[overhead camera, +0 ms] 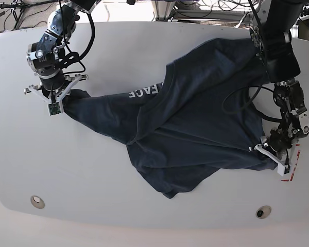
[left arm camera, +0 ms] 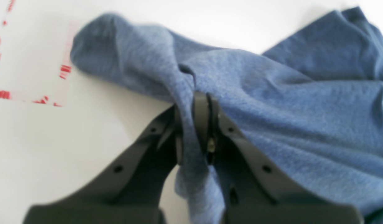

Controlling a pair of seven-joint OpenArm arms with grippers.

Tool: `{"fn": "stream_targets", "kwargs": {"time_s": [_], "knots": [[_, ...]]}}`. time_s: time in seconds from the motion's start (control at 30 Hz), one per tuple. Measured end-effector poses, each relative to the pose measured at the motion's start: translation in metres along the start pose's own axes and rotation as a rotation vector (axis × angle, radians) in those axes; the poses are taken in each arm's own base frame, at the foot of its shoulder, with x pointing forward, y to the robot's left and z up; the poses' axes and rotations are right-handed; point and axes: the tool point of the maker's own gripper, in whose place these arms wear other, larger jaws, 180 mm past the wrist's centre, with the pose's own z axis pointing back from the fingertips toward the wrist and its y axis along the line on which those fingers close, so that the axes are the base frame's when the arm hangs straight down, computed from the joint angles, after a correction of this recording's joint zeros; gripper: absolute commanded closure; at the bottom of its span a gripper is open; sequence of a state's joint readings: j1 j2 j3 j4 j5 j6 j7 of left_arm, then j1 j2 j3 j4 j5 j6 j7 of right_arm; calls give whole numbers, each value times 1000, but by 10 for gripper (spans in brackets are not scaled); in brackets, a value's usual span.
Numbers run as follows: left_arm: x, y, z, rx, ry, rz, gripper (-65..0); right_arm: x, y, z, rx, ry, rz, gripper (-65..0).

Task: Fold the T-shirt properly
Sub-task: 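Lift the shirt with both grippers and stretch it between them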

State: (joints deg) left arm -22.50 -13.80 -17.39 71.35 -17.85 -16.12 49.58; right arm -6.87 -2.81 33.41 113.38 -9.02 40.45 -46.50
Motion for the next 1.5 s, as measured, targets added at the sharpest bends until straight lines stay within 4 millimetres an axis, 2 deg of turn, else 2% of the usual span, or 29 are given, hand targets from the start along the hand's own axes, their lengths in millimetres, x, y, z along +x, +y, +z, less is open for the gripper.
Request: {"fn": "stream_targets", "kwargs": {"time_s": [0.27, 0.47, 0.73, 0.87, 1.03, 1.2, 1.37, 1.5], "knots": [[24, 0, 47, 32, -91, -59, 0, 25, -21, -6, -38, -27, 19, 0], [40, 13, 82, 99, -120, -72, 0, 62, -42, -11, -67, -88, 31, 0], [68, 8, 117, 119, -208, -89, 0, 107, -76, -15, -120, -157, 35, 0], [85, 12, 134, 145, -243, -81, 0, 133, -89, -13, -136, -211, 32, -2], [120, 10, 154, 144, -336, -66, 0, 175, -105, -7, -160, -290, 52, -2], [145, 13, 171, 145, -373, -24, 0, 222, -117, 6, -184, -375, 109, -2], [180, 12, 192, 151, -448, -7, 0, 261, -124, 15, -191, -444, 116, -2], [209, 6, 212, 133, -534, -6, 0, 292, -139, 28, -213, -487, 122, -2]]}}
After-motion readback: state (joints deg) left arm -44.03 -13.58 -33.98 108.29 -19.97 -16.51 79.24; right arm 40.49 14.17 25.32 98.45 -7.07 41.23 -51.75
